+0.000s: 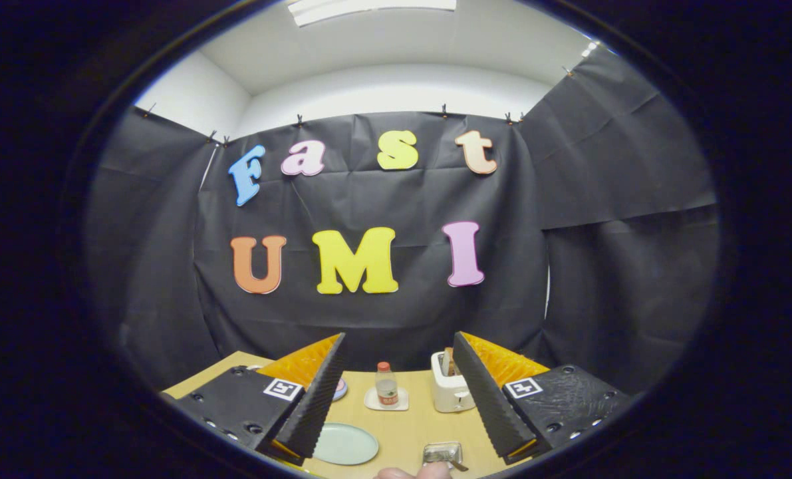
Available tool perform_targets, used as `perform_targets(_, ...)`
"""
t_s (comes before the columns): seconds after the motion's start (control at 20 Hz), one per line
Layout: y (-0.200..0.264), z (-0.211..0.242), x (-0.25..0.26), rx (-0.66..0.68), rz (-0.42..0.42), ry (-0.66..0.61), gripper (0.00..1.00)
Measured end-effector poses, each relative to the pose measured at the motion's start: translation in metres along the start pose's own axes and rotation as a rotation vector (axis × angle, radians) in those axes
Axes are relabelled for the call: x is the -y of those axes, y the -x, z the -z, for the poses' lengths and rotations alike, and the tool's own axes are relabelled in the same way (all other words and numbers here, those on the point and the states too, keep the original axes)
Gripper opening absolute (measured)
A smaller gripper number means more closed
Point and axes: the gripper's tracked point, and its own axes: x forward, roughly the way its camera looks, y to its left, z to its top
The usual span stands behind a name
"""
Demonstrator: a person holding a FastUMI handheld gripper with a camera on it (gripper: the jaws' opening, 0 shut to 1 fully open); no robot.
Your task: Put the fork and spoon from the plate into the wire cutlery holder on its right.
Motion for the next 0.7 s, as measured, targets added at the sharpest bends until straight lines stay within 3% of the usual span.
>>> perform_targets(0.7, 0.0049, -0.0015, -0.0019, -0.013, 0.026, -0.039, 0.95)
